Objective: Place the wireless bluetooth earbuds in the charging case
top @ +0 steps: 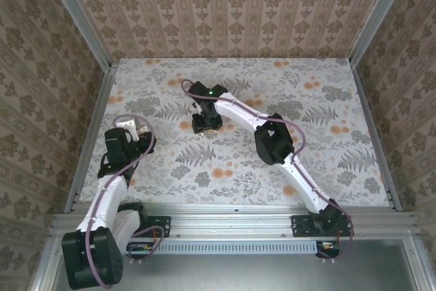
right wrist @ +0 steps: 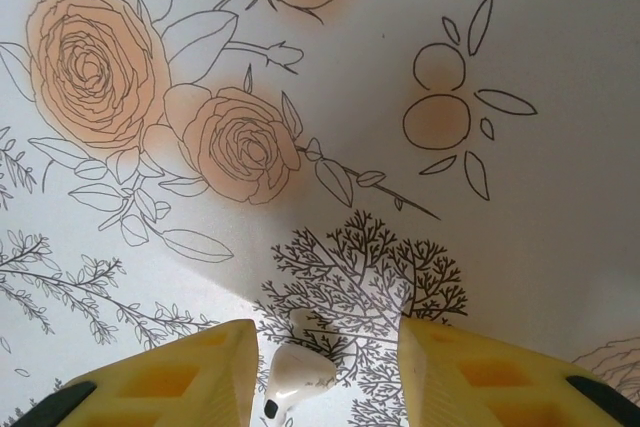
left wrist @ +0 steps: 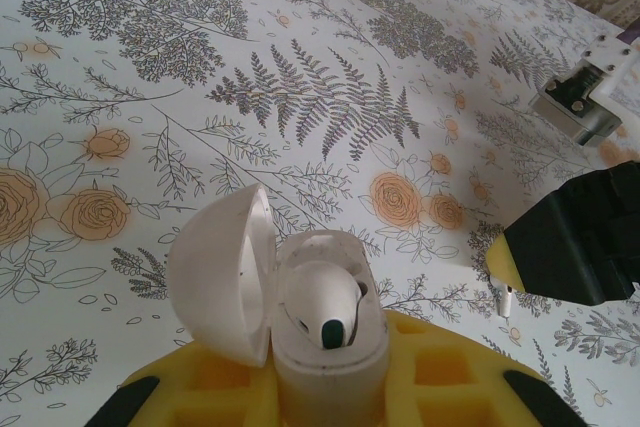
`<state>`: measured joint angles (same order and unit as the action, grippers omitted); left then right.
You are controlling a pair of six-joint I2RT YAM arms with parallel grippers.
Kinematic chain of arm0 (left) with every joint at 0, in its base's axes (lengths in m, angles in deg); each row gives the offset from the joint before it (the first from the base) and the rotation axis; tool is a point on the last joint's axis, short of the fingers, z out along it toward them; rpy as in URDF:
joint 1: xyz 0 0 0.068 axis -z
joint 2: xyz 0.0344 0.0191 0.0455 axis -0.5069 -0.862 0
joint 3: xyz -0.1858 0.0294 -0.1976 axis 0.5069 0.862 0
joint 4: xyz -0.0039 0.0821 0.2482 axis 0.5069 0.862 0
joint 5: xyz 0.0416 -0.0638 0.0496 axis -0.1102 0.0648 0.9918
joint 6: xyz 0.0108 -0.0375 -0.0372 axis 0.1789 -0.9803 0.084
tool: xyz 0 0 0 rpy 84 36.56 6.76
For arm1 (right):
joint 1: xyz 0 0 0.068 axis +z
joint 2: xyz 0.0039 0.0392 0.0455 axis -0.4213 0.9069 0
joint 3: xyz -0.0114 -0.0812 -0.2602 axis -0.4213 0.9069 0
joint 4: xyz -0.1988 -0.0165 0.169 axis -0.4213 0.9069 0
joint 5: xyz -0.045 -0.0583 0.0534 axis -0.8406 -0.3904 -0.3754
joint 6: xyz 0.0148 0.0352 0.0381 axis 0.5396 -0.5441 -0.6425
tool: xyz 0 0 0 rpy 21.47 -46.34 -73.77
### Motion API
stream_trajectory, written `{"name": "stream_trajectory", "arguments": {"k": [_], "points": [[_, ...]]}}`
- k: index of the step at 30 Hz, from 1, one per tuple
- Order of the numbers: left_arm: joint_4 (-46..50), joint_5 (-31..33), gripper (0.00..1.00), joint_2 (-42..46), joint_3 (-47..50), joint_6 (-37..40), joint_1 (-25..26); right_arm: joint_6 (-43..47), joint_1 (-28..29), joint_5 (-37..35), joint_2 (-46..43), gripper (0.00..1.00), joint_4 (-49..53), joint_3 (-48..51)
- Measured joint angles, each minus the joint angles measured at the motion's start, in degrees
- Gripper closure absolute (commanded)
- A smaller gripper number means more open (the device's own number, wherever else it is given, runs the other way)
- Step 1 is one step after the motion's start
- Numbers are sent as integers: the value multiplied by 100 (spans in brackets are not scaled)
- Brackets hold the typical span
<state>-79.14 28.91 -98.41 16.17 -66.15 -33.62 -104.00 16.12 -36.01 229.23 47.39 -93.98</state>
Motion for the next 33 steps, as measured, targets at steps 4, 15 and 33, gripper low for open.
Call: {"name": "stream_trajectory", "arguments": {"k": [4,15,33], "points": [[0,0,87,-35,0,0,0,2,0,-2,7,58,4,-9],[0,26,87,-35,0,0,0,11,24,-24,9,61,35,-20],[0,46,87,-35,-4,-2,0,35,153,-116,50,62,94,-96]]}}
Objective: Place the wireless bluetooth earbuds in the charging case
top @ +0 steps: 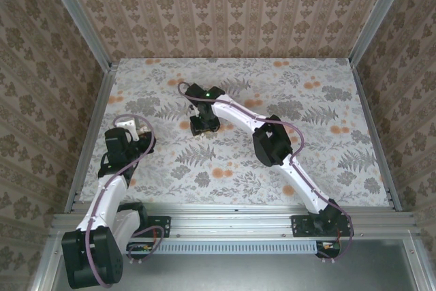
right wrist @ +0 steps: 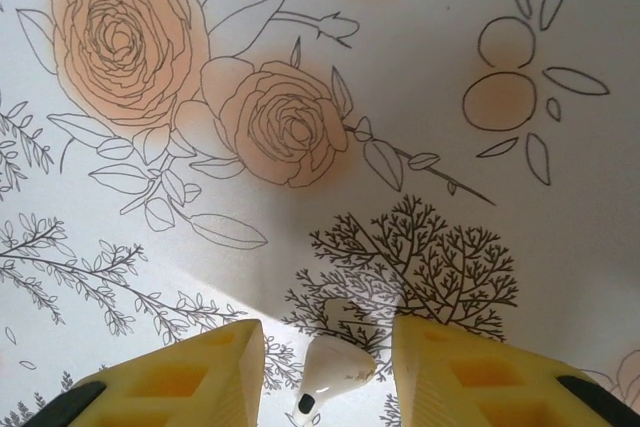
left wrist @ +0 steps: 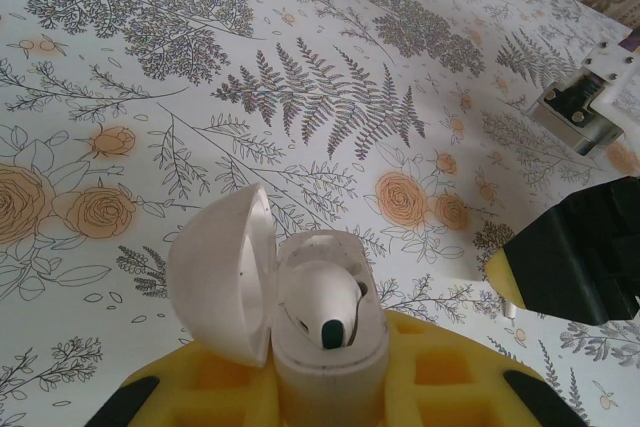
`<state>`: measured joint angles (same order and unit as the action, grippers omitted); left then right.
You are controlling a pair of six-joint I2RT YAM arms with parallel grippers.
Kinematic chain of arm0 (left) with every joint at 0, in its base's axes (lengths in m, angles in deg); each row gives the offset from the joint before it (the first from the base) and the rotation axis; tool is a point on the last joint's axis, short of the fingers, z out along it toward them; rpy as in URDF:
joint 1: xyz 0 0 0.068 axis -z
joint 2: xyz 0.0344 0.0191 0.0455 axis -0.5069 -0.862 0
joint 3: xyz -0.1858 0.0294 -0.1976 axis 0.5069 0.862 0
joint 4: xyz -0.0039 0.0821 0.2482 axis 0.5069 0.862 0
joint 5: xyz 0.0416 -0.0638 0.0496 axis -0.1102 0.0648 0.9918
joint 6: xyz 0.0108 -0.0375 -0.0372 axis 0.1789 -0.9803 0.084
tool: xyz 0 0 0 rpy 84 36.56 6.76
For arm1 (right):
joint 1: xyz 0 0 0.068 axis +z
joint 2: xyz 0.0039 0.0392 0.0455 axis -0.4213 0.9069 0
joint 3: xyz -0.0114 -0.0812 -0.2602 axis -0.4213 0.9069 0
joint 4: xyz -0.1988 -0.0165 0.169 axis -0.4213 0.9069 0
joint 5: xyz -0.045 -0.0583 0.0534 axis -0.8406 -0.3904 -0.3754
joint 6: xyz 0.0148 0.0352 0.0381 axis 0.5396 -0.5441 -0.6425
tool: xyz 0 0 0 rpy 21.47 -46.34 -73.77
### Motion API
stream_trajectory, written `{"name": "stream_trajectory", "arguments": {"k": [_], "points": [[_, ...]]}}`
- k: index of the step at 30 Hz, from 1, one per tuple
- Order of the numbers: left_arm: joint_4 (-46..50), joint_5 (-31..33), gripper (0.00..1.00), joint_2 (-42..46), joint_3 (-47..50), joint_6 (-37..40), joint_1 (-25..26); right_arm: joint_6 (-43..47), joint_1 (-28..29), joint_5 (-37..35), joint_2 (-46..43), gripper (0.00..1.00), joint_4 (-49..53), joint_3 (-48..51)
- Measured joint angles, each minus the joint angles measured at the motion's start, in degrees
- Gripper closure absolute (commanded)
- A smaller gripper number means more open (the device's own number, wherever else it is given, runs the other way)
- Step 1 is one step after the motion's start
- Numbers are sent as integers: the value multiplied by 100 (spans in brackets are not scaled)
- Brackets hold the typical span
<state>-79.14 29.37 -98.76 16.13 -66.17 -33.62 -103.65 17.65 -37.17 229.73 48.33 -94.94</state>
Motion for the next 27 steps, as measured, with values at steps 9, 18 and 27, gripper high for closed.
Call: {"name": "stream_trajectory", "arguments": {"k": [9,18,27], "points": [[2,0,87,4,0,0,0,92,31,-107,2,71,61,0],[7,13,87,7,0,0,2,98,52,-170,4,77,92,0],[26,15,87,15,0,2,2,87,103,-236,-153,79,-122,282]]}}
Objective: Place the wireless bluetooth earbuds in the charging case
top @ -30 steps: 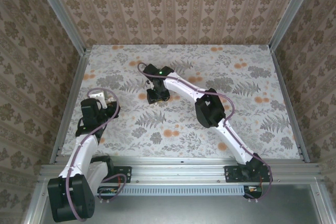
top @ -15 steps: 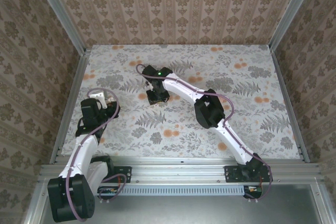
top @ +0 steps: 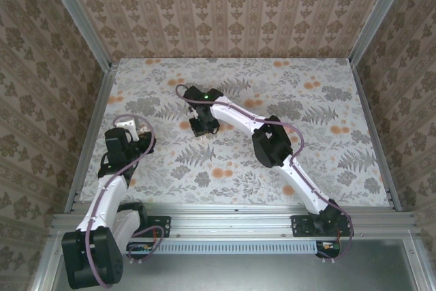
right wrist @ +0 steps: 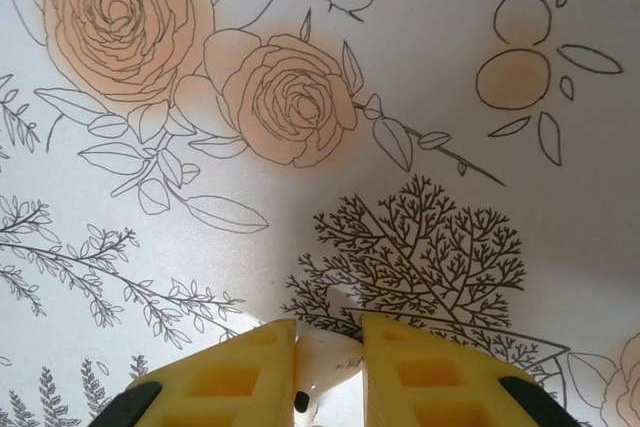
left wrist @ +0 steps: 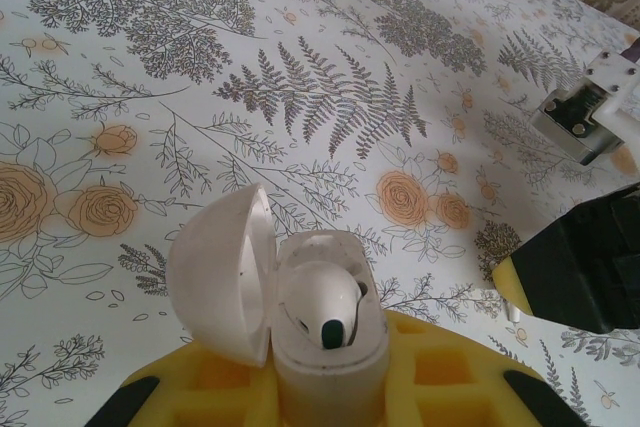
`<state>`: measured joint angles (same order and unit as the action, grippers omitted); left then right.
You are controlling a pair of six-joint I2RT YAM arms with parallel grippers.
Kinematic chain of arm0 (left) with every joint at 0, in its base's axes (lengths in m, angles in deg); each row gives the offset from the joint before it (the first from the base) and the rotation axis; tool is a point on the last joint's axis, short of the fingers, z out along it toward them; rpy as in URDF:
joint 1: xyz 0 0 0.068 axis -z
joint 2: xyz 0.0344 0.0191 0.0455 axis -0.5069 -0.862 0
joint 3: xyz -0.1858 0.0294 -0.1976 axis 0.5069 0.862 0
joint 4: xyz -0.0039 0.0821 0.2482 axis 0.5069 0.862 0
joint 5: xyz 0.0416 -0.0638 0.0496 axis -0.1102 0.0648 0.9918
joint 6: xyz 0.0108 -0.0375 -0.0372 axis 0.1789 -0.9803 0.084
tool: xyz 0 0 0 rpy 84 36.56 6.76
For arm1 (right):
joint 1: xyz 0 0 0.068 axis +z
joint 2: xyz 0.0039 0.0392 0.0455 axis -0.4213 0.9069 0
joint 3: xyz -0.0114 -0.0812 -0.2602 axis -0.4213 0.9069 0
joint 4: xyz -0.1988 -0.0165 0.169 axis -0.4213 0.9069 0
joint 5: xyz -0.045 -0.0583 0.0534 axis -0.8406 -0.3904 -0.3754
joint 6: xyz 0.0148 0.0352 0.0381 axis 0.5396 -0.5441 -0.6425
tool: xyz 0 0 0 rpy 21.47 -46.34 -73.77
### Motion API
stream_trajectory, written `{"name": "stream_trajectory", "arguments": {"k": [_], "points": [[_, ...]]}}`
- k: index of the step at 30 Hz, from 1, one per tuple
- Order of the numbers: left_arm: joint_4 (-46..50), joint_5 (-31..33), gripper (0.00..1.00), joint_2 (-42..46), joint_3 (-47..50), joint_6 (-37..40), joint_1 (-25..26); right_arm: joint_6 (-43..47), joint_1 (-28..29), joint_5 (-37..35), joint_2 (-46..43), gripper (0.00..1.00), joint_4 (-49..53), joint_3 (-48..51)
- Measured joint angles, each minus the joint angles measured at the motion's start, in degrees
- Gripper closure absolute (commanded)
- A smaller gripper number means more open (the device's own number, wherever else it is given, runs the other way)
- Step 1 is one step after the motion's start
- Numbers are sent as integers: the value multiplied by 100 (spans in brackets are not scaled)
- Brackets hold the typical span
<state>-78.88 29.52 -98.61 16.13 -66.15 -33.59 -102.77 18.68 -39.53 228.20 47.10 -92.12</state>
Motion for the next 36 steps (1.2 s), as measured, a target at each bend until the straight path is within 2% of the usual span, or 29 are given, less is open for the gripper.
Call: {"name": "stream_trajectory", "arguments": {"k": [8,17,26,36], "points": [[-57,-35,87,0,9,-7,22,-173,46,2,-651,80,-688,1187],[-444,-391,87,-186,59,-133,343,-603,83,-219,-2483,81,-2188,3689],[-1438,-896,86,-323,407,42,1307,-713,116,-562,-4634,81,-3810,5829],[-2138,-1060,86,151,605,837,2424,-234,186,-575,-5661,82,-5165,6804]]}}
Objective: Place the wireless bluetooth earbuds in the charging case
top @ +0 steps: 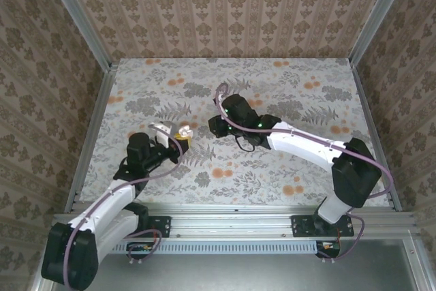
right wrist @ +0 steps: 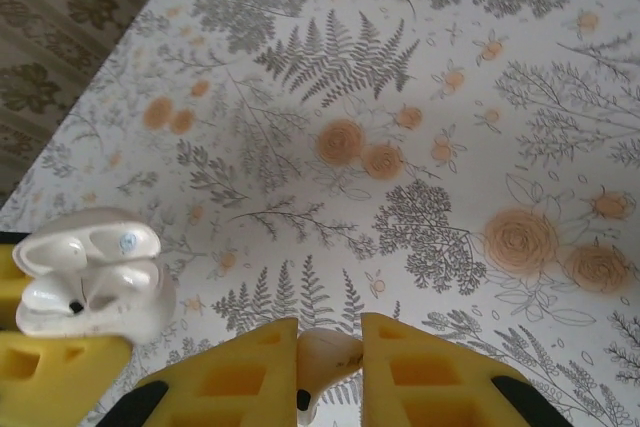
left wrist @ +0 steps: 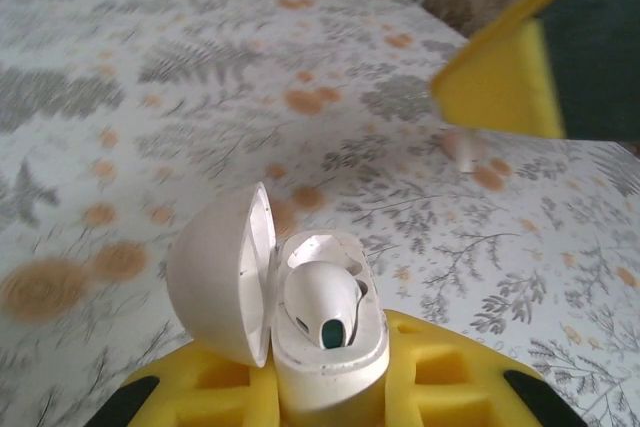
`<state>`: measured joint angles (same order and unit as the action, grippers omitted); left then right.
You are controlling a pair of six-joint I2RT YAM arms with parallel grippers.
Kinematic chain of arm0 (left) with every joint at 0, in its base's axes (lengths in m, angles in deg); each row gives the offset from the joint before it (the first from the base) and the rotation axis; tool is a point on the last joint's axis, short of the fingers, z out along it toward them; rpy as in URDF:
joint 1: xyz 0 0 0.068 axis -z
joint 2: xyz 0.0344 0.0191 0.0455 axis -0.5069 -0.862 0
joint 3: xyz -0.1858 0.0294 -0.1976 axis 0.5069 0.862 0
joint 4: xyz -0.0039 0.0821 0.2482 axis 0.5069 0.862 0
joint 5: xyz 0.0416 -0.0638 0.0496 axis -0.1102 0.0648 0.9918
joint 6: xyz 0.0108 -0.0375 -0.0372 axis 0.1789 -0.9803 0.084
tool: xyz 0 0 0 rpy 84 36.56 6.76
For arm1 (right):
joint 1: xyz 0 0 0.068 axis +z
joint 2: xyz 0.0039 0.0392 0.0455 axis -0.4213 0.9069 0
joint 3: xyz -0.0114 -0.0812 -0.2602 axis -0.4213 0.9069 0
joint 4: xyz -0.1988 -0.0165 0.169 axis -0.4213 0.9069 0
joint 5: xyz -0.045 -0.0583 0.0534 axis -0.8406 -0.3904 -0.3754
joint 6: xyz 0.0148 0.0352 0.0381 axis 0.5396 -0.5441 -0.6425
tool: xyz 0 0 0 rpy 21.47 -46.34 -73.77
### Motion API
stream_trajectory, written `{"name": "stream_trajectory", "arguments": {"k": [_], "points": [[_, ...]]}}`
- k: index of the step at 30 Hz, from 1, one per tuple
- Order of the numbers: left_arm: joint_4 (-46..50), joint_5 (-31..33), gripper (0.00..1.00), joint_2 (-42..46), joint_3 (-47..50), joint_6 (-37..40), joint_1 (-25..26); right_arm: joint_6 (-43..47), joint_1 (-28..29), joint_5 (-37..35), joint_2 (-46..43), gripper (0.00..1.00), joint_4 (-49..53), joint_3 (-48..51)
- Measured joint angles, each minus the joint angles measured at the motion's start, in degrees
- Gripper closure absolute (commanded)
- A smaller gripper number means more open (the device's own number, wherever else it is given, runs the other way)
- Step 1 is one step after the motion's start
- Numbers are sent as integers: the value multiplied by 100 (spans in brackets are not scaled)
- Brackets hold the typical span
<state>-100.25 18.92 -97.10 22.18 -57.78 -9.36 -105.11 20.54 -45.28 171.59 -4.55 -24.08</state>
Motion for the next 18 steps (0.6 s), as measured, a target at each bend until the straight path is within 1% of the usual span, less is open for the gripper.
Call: {"name": "stream_trajectory", "arguments": {"k": [3,9,18], "points": [[-101,-22,87,87,7,245,199,155,26,24,-240,82,-339,243],[-168,-26,87,92,7,553,332,275,118,127,-654,82,-907,619],[-155,-22,87,208,7,756,435,271,487,127,-730,82,-1528,807]]}}
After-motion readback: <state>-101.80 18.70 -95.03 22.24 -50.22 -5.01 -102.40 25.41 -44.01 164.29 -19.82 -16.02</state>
